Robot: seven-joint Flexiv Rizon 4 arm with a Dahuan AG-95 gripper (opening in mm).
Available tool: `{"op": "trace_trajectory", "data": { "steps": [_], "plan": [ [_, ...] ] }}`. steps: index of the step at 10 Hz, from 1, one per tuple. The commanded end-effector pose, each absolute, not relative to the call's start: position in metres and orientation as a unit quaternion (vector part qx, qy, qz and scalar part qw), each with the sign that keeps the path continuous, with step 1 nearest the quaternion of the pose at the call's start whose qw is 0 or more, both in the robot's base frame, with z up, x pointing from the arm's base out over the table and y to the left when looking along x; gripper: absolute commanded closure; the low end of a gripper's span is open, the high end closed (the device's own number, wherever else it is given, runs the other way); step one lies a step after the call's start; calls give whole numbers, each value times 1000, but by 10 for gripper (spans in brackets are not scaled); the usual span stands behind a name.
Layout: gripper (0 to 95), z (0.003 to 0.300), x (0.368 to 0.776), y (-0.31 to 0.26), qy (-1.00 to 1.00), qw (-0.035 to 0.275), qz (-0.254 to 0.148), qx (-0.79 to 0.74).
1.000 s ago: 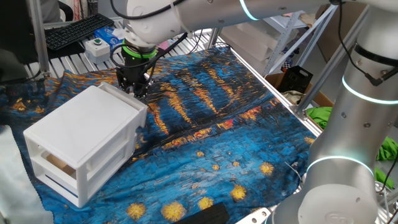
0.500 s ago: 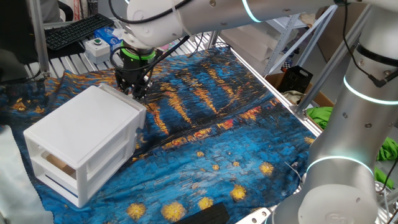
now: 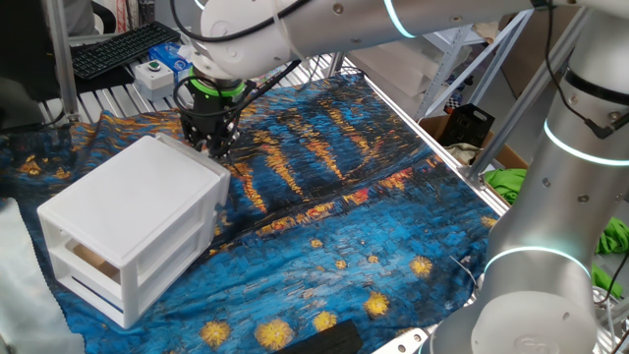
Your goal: Put things in the drawer
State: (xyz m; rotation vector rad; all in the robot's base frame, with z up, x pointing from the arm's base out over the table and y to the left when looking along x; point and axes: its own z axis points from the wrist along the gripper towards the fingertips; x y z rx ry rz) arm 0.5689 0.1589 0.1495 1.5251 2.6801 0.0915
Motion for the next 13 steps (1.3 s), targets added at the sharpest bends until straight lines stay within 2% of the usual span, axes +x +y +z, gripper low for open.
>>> {"op": "trace_trajectory", "data": {
  "steps": [1,13],
  "plan": [
    [950,150,568,160,867,26,29,497],
    [950,151,558,169,855,20,42,517]
  ]
}}
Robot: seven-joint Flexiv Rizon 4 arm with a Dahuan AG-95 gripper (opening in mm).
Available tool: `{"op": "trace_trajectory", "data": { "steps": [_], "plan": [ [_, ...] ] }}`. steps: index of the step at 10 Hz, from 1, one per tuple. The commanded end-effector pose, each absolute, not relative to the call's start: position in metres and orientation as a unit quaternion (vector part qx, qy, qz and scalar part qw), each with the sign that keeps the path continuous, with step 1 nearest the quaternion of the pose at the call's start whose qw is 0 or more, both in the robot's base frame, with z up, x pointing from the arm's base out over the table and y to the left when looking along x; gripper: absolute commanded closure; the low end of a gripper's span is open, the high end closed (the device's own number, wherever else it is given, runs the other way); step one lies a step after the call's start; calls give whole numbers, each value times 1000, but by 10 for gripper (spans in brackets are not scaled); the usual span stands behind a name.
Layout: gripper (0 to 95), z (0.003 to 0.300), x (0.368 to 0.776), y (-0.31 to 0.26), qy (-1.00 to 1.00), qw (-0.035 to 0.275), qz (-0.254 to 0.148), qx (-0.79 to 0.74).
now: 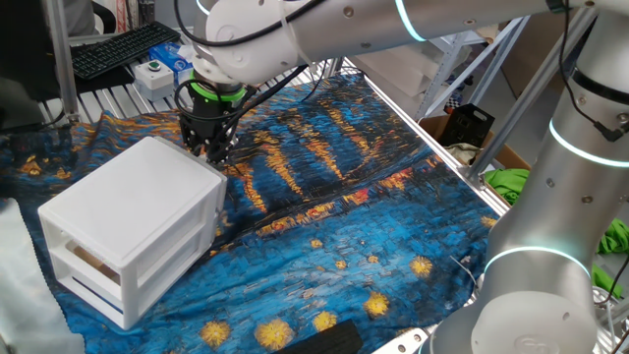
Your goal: Put things in the drawer
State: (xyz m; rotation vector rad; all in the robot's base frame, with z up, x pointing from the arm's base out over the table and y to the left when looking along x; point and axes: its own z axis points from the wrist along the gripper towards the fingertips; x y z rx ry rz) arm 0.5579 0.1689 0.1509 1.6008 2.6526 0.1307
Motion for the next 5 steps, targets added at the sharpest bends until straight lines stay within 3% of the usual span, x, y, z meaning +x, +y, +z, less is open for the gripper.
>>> {"op": "trace_trajectory", "data": {
  "steps": [1,5],
  "plan": [
    [950,151,557,170,855,20,43,517],
    [950,151,554,172,852,20,48,521]
  ]
}}
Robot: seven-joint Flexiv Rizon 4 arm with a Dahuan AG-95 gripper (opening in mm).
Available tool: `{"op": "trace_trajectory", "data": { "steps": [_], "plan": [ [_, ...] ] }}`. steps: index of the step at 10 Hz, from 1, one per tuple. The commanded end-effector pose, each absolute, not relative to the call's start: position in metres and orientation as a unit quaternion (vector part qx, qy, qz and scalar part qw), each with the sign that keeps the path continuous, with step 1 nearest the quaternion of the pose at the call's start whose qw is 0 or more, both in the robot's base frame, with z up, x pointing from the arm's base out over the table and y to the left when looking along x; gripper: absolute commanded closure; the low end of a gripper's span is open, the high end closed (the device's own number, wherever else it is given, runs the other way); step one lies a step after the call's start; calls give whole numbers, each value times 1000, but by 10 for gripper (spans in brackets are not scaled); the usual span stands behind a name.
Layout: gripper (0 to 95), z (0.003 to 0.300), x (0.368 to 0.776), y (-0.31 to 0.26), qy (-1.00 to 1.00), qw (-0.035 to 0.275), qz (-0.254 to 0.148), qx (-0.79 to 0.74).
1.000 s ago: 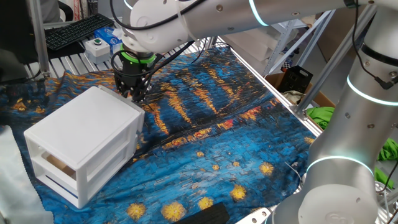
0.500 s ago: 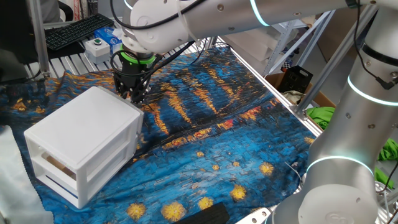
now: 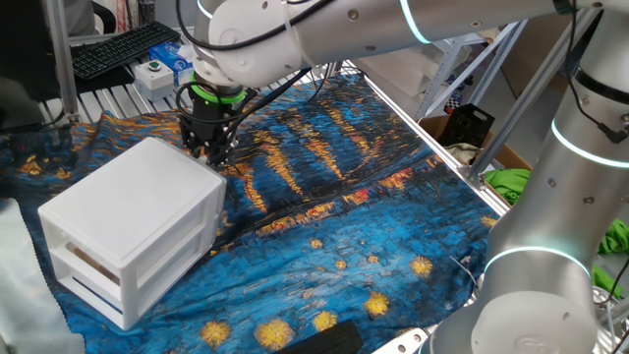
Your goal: Put things in the drawer
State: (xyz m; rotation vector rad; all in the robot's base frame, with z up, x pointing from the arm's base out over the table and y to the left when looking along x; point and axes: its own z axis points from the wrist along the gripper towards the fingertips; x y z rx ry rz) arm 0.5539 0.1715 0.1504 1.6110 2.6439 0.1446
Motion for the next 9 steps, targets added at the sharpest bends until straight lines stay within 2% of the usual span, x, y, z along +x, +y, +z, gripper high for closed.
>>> {"op": "trace_trajectory", "data": {
  "steps": [1,9],
  "plan": [
    [950,151,553,173,850,21,49,523],
    [950,151,549,178,846,23,49,531]
  ]
}}
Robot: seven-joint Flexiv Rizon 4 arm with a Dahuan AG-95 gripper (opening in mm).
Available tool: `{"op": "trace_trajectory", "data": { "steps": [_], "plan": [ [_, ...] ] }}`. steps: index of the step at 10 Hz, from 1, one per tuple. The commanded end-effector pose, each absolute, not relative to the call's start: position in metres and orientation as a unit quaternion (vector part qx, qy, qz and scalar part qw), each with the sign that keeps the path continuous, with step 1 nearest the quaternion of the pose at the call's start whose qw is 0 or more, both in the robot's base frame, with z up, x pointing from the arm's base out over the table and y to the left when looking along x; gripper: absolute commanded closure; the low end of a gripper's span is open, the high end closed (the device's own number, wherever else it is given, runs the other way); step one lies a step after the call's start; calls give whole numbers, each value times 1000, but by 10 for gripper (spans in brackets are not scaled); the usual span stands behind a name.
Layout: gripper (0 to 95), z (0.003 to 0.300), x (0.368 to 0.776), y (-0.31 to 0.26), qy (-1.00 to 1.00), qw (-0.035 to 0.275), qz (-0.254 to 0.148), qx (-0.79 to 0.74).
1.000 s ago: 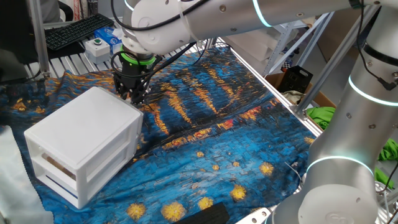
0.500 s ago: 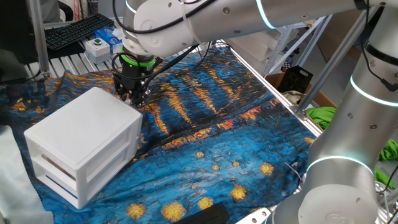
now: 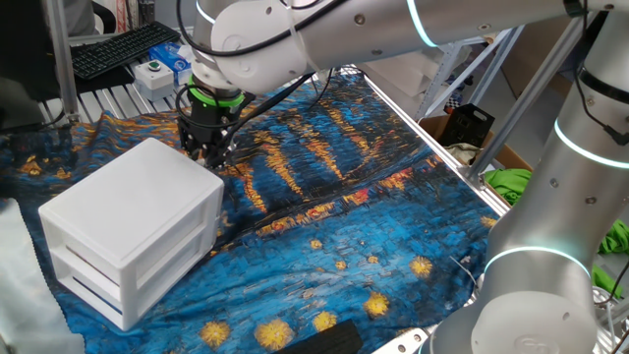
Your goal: Put things in the drawer
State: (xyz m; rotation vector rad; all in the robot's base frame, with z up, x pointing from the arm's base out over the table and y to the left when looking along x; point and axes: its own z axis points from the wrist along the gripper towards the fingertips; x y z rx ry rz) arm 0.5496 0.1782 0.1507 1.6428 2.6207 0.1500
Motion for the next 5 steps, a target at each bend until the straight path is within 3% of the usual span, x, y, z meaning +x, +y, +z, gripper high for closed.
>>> {"op": "trace_trajectory", "data": {
  "steps": [1,5],
  "plan": [
    [950,151,548,178,845,24,49,531],
    [950,150,547,179,844,27,52,532]
  ]
}}
